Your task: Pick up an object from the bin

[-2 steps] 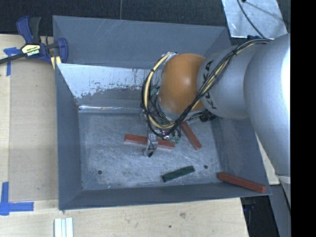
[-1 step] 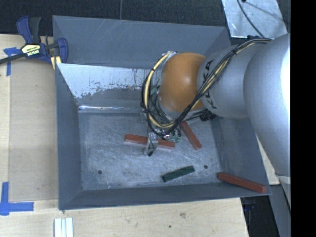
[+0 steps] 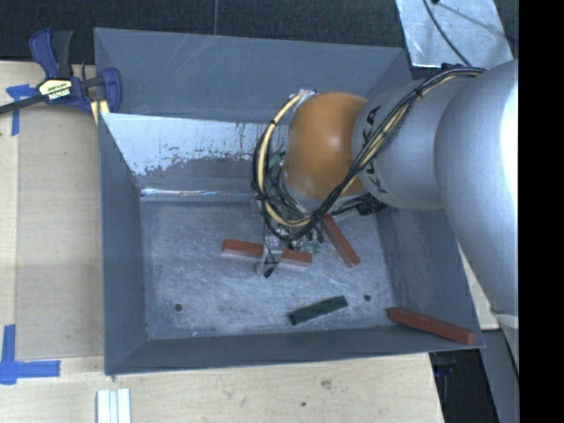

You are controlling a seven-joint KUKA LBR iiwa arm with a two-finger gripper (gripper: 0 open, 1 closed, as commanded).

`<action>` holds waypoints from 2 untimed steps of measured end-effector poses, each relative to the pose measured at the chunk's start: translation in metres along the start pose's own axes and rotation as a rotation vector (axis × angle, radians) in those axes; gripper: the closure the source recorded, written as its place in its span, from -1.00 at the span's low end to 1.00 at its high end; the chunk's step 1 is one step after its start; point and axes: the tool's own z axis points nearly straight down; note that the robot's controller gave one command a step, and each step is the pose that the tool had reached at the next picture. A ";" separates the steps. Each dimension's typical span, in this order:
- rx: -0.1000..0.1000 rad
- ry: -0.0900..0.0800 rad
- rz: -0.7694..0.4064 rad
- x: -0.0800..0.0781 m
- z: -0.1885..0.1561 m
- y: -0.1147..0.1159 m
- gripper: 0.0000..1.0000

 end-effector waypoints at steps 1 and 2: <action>0.000 0.000 0.000 0.000 0.000 0.000 1.00; 0.001 0.003 0.003 -0.003 -0.050 -0.001 1.00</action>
Offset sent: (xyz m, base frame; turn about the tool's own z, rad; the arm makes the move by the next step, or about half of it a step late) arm 0.0000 0.0000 0.0000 0.0000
